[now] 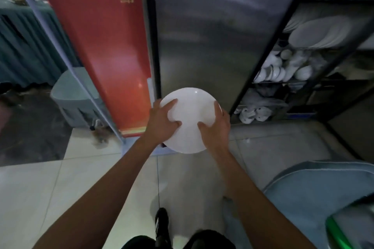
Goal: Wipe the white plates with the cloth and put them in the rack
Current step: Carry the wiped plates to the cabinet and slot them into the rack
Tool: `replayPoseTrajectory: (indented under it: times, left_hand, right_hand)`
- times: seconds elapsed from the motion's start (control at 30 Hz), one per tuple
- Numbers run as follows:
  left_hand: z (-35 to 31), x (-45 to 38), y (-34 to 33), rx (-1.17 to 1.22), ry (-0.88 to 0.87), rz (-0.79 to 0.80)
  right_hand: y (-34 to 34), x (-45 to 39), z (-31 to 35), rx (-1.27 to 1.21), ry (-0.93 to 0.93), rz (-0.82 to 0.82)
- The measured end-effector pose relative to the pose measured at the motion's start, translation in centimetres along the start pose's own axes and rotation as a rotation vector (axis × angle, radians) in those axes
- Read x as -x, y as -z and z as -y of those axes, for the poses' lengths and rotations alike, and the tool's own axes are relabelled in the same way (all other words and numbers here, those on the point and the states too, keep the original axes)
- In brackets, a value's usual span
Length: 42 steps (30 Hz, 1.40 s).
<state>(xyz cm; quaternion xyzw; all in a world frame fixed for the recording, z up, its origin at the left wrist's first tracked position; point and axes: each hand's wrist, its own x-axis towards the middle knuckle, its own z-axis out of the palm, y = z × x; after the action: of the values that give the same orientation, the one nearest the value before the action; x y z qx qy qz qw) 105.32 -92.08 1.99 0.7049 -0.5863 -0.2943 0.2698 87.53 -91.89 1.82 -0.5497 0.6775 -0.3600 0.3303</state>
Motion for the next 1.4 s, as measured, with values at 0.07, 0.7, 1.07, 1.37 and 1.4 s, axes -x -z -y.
replayPoseTrajectory:
  times: [0.07, 0.7, 1.07, 1.37, 1.4]
  left_hand:
    - [-1.2, -2.3, -0.6, 0.003, -0.041, 0.049]
    - [-20.1, -21.0, -18.0, -0.094, -0.365, 0.367]
    - [-30.2, -30.0, -27.4, -0.023, -0.449, 0.431]
    - [-38.1, -39.6, -34.0, 0.011, -0.528, 0.448]
    - [-38.9, -40.5, -34.5, 0.018, -0.535, 0.443]
  right_hand:
    - [0.5, -1.3, -0.3, 0.012, -0.023, -0.061]
    - [15.2, -18.8, -8.9, -0.08, -0.27, -0.461]
    - [24.5, -29.7, -12.7, -0.08, -0.3, -0.564]
    - [29.8, -41.1, -14.6, -0.106, -0.322, -0.655]
    - [30.3, -42.2, -14.7, -0.104, -0.321, -0.661]
